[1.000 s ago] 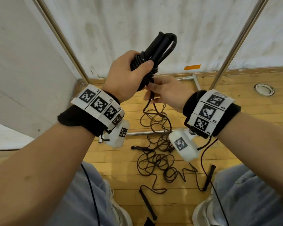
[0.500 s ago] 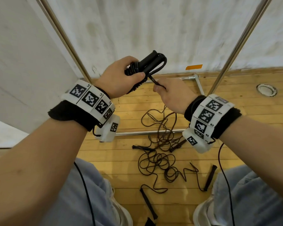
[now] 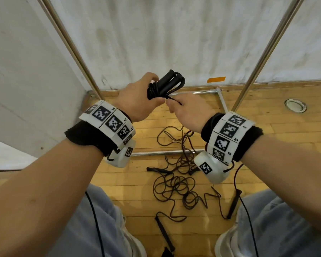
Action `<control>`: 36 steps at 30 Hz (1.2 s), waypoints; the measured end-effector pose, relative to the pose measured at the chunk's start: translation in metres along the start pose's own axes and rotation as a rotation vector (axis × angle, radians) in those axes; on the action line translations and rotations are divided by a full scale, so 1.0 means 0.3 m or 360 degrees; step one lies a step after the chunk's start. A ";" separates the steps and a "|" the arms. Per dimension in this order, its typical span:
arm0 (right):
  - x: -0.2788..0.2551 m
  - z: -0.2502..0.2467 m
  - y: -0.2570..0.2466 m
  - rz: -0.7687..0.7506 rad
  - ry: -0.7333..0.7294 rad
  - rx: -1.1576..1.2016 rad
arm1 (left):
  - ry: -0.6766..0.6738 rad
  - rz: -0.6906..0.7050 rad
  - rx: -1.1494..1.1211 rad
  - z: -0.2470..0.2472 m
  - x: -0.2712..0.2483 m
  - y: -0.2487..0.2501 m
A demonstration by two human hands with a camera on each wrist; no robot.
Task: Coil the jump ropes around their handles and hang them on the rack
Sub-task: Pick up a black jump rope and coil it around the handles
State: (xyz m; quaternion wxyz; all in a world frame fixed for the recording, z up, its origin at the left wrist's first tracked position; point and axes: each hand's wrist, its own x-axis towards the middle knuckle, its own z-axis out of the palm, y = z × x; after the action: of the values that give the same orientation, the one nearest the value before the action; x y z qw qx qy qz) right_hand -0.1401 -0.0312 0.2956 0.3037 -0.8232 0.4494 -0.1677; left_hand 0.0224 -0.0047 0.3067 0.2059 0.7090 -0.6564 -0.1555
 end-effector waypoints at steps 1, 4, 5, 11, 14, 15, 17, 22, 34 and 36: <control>-0.001 0.000 -0.003 -0.0001 0.0000 0.0008 | 0.0005 0.0016 -0.0004 -0.001 0.000 -0.001; 0.003 -0.006 -0.008 -0.0018 0.0003 0.0053 | 0.0070 0.0013 0.0068 0.001 0.005 -0.007; 0.003 -0.006 -0.010 -0.0046 0.0006 0.0039 | 0.0088 -0.0010 0.0112 0.001 0.009 -0.010; -0.005 -0.011 -0.008 -0.0287 0.0024 -0.0198 | 0.0000 -0.0180 0.0310 0.000 0.024 -0.049; -0.004 -0.032 -0.008 -0.0390 -0.0050 -0.0247 | -0.0113 -0.0174 0.0364 0.002 0.020 -0.049; -0.002 -0.039 -0.007 -0.0416 -0.0048 -0.0284 | -0.0160 -0.0164 0.0375 0.005 0.017 -0.043; 0.002 -0.050 -0.003 -0.0446 0.0006 -0.0355 | -0.0272 -0.0121 0.0319 0.017 0.008 -0.027; 0.001 -0.060 0.008 -0.0445 0.0179 -0.0445 | -0.0395 0.0064 0.0133 0.040 -0.020 0.021; 0.026 -0.091 0.001 -0.0277 0.0383 -0.0407 | -0.0098 0.0219 0.0126 0.069 -0.056 0.083; 0.032 -0.103 0.005 -0.0236 0.0377 -0.0394 | -0.0079 0.0234 0.0148 0.074 -0.056 0.082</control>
State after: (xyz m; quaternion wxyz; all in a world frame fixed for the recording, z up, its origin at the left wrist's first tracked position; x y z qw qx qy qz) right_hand -0.1528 -0.0505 0.3181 0.1317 -0.8598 0.4372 -0.2286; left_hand -0.0114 0.0087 0.2988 0.1672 0.6637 -0.7180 -0.1268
